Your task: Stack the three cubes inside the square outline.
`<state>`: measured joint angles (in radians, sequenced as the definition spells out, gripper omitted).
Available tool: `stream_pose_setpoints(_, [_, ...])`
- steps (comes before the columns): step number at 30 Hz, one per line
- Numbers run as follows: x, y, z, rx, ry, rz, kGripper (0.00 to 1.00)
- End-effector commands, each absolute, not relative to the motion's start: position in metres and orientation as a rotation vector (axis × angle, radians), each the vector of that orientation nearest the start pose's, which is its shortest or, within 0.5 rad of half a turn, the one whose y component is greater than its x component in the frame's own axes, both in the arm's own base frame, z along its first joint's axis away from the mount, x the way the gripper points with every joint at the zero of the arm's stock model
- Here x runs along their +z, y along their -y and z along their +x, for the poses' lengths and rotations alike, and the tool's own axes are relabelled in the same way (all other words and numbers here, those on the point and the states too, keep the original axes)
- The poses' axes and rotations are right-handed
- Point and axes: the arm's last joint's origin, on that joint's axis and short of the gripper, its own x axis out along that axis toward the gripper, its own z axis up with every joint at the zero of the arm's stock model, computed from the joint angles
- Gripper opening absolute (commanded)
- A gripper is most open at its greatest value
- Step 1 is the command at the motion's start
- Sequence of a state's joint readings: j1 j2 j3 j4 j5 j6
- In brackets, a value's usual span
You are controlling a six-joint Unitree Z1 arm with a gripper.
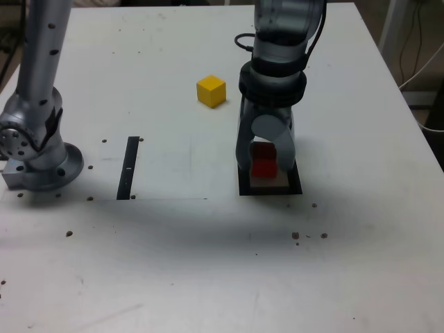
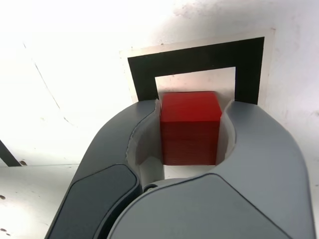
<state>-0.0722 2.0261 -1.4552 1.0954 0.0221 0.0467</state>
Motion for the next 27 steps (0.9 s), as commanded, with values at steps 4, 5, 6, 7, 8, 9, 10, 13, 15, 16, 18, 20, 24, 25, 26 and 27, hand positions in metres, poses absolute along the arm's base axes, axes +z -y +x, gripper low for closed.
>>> stream_pose_setpoints(4, [0.233,0.024,0.351,-0.076,-1.662,0.122,0.95])
stream_pose_setpoints(5, [0.233,0.023,0.351,-0.075,-1.662,0.123,0.97])
stream_pose_setpoints(6, [0.234,0.023,0.350,-0.074,-1.661,0.123,0.98])
stream_pose_setpoints(7, [0.234,0.023,0.350,-0.074,-1.659,0.123,0.99])
stream_pose_setpoints(8, [0.234,0.023,0.350,-0.074,-1.657,0.124,0.99])
stream_pose_setpoints(9, [0.235,0.023,0.350,-0.073,-1.656,0.124,0.99])
stream_pose_setpoints(10, [0.235,0.023,0.350,-0.073,-1.655,0.124,0.99])
stream_pose_setpoints(13, [0.235,0.023,0.350,-0.069,-1.653,0.128,1.00])
stream_pose_setpoints(15, [0.235,0.022,0.348,-0.064,-1.652,0.133,1.00])
stream_pose_setpoints(16, [0.236,0.022,0.347,-0.061,-1.651,0.136,1.00])
stream_pose_setpoints(18, [0.237,0.021,0.344,-0.055,-1.648,0.139,1.00])
stream_pose_setpoints(20, [0.240,0.020,0.342,-0.048,-1.641,0.142,1.00])
stream_pose_setpoints(24, [0.249,0.018,0.339,-0.036,-1.627,0.148,1.00])
stream_pose_setpoints(25, [0.252,0.017,0.339,-0.034,-1.624,0.149,1.00])
stream_pose_setpoints(26, [0.254,0.016,0.339,-0.032,-1.623,0.150,1.00])
stream_pose_setpoints(27, [0.256,0.015,0.338,-0.030,-1.623,0.150,1.00])
